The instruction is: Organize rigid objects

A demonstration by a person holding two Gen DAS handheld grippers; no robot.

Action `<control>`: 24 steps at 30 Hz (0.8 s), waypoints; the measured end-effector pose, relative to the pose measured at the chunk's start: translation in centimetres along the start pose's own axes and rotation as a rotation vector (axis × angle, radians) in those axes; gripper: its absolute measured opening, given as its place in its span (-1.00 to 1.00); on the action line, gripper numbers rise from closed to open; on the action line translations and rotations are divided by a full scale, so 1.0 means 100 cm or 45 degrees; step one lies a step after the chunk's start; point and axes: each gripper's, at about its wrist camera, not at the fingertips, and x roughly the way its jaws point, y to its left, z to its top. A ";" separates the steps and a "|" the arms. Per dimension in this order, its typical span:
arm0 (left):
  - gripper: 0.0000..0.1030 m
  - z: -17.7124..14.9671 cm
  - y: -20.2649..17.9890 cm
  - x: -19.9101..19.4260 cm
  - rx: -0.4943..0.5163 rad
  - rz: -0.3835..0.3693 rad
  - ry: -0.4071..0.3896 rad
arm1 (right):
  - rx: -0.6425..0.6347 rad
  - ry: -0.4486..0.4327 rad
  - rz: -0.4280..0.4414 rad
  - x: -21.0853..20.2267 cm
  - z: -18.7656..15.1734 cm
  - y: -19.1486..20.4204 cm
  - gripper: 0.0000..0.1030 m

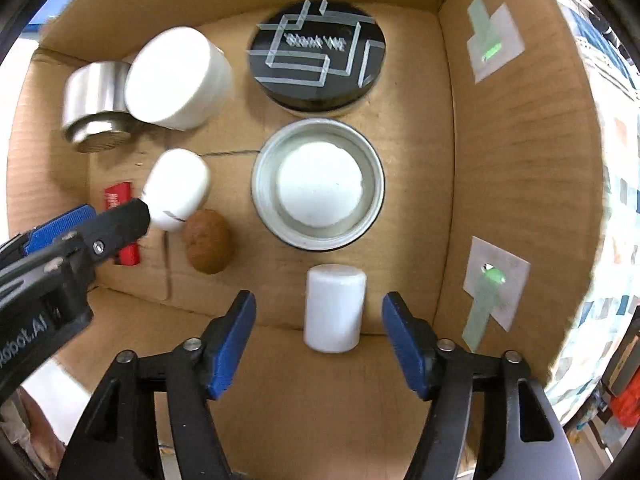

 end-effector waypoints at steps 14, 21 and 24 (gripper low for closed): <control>1.00 -0.037 0.014 -0.088 -0.079 0.047 -0.210 | -0.050 -0.215 -0.037 -0.084 -0.036 -0.004 0.98; 1.00 -0.075 -0.004 -0.157 -0.042 0.057 -0.385 | -0.054 -0.355 0.014 -0.148 -0.090 -0.015 0.98; 1.00 -0.094 -0.012 -0.188 -0.031 0.085 -0.465 | -0.056 -0.454 0.027 -0.186 -0.119 -0.019 0.98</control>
